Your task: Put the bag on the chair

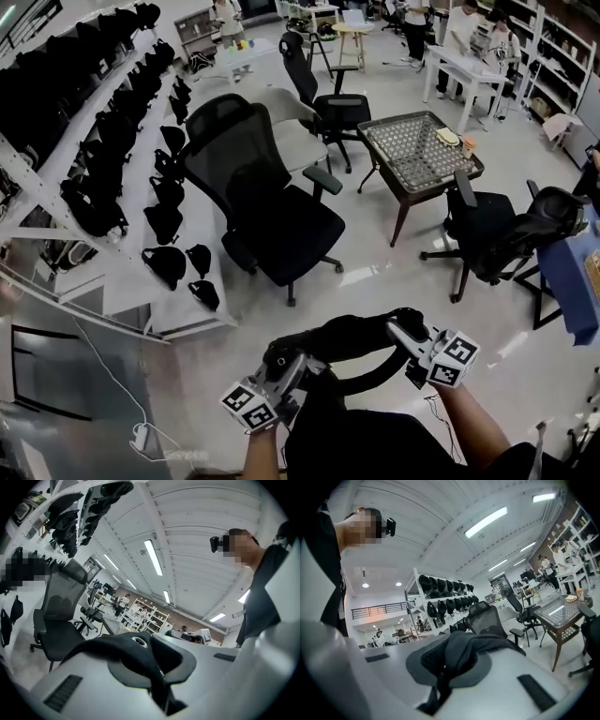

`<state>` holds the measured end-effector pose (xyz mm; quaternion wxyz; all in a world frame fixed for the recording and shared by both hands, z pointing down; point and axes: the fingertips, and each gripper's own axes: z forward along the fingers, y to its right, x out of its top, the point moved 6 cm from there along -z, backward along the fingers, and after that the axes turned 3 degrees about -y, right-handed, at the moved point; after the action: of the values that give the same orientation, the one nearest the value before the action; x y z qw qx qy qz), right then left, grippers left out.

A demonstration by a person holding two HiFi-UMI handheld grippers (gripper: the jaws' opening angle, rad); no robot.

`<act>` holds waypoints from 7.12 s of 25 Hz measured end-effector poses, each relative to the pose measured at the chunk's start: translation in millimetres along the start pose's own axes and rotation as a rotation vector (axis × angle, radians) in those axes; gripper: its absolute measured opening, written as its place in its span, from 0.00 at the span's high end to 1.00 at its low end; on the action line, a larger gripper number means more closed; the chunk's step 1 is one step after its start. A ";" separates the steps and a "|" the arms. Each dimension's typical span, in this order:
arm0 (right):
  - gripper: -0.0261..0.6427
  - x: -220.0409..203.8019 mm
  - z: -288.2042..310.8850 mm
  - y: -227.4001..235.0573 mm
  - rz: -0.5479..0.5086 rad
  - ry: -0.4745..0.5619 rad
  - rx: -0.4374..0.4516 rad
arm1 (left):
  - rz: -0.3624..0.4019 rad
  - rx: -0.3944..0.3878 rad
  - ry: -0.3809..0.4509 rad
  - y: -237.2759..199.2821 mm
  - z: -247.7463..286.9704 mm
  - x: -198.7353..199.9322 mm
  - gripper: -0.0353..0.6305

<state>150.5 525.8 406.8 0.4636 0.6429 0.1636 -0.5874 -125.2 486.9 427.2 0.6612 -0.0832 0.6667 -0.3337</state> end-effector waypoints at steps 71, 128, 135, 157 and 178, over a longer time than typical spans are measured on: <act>0.96 186.8 426.9 361.7 -0.016 -0.247 0.322 | -0.171 0.360 0.186 -359.4 223.7 241.9 0.91; 0.96 111.1 734.1 532.1 0.153 -0.418 0.205 | -0.389 0.521 0.156 -671.0 266.1 235.0 0.91; 0.96 108.5 758.6 542.4 0.105 -0.443 0.230 | -0.388 0.528 0.162 -701.4 265.5 238.2 0.91; 0.96 8.4 824.0 578.4 0.040 -0.631 0.251 | -0.522 0.611 0.123 -805.0 235.6 166.2 0.91; 0.96 -36.2 869.1 604.7 -0.061 -0.731 0.179 | -0.454 0.728 -0.110 -878.3 228.4 162.4 0.70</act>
<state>73.2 -459.6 787.9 0.4154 0.4236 -0.0456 -0.8037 -219.5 -349.9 802.5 0.5918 -0.0069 0.4342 -0.6791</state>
